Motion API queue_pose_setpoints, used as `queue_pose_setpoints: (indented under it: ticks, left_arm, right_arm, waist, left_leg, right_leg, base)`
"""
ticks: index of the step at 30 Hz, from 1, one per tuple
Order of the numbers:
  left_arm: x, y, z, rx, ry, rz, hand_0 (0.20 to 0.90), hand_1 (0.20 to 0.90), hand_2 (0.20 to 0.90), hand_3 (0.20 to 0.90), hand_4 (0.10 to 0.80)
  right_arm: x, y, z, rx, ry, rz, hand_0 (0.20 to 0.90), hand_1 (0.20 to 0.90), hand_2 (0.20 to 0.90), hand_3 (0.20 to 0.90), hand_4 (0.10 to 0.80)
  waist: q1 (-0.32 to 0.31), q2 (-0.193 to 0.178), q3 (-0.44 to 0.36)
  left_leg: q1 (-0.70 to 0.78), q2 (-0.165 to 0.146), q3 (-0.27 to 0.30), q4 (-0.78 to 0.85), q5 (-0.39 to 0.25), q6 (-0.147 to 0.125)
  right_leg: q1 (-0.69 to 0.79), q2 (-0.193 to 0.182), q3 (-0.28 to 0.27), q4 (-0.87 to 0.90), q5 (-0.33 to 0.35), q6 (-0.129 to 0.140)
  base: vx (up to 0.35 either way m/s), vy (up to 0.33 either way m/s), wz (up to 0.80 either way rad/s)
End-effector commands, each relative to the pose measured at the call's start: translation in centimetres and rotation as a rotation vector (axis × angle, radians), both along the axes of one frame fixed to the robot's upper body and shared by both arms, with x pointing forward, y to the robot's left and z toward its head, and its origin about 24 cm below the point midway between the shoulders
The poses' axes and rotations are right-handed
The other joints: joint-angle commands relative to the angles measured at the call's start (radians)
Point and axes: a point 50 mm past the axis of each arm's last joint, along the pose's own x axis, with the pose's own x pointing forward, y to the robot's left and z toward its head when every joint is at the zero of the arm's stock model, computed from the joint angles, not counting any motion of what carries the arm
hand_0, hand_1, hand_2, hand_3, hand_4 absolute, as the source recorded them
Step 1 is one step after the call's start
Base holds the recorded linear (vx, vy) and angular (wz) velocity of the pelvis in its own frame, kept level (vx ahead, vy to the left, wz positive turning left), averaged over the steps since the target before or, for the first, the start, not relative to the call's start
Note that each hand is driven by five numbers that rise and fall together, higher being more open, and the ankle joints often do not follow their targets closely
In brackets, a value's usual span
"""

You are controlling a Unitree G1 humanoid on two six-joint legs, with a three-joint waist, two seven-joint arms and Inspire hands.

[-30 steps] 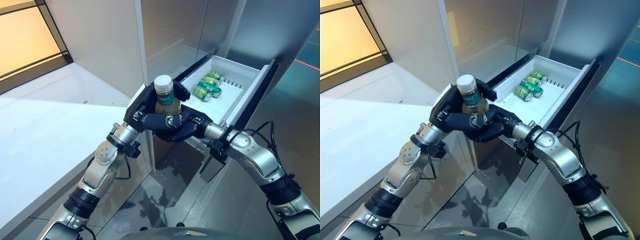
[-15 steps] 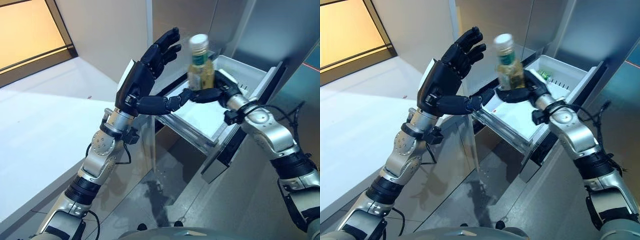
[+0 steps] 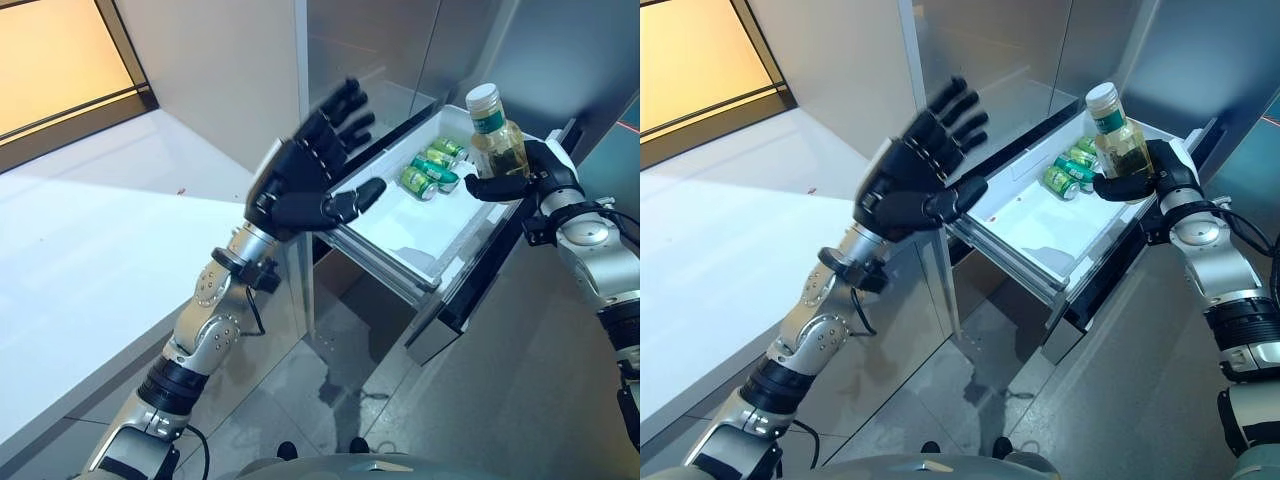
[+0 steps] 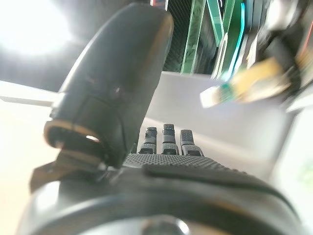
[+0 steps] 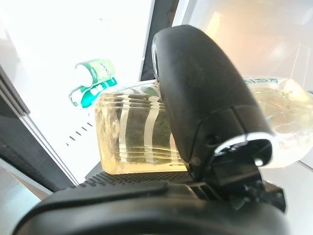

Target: Put drinks into fridge and close the fridge

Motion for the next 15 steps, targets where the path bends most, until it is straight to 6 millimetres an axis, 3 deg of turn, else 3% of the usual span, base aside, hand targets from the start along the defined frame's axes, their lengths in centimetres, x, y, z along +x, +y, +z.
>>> queue_pose_setpoints:
  ticks: [1,5,7,11,15]
  left_arm:
    - [-2.6,-2.5,-4.2,-0.076,0.262,-0.309,0.9,0.9,0.9,0.9,0.8]
    - [-5.5,-2.3,-10.2,-0.073,0.601,-0.378,0.9,0.9,0.9,0.9,0.8]
    - [-7.9,-0.9,-14.3,-0.01,0.768,-0.36,0.9,0.9,0.9,0.9,0.8]
    - [-10.1,1.2,-18.2,0.092,0.905,-0.288,0.9,0.9,0.9,0.9,0.8]
    - [-11.5,3.7,-21.6,0.299,0.958,-0.174,0.9,0.9,0.9,0.9,0.8]
  right_arm:
    - [-0.6,-0.2,15.4,-0.06,-0.571,0.018,0.3,0.3,0.3,0.2,0.1]
    - [-0.4,-1.6,15.8,-0.04,-0.538,-0.019,0.3,0.3,0.3,0.2,0.1]
    - [-0.3,-2.8,16.0,-0.051,-0.498,-0.066,0.3,0.3,0.3,0.2,0.1]
    - [-0.2,-4.3,15.7,-0.069,-0.423,-0.132,0.3,0.3,0.3,0.2,0.1]
    - [0.1,-5.4,14.5,-0.05,-0.321,-0.191,0.3,0.3,0.3,0.2,0.1]
  waist:
    - [0.053,-0.039,-0.099]
    - [0.079,-0.034,-0.094]
    - [0.104,-0.032,-0.087]
    - [0.134,-0.025,-0.07]
    - [0.157,-0.025,-0.044]
  left_leg:
    - [-0.012,-0.013,-0.051,0.036,-0.085,0.006]
    - [-0.019,-0.013,-0.062,0.033,-0.081,0.002]
    - [-0.032,-0.013,-0.073,0.029,-0.072,-0.002]
    - [-0.061,-0.013,-0.088,0.027,-0.058,-0.004]
    - [-0.092,-0.013,-0.102,0.032,-0.047,-0.007]
  right_leg:
    - [-0.008,-0.009,-0.047,0.071,-0.049,0.039]
    - [-0.006,-0.015,-0.069,0.065,-0.052,0.04]
    - [-0.009,-0.02,-0.087,0.063,-0.055,0.039]
    - [-0.026,-0.024,-0.109,0.068,-0.058,0.036]
    - [-0.047,-0.028,-0.13,0.078,-0.062,0.032]
  base:
    - [0.076,0.012,0.06]
    - [0.058,0.011,0.15]
    - [0.04,0.012,0.26]
    - [0.002,-0.002,0.28]
    - [0.005,-0.035,0.3]
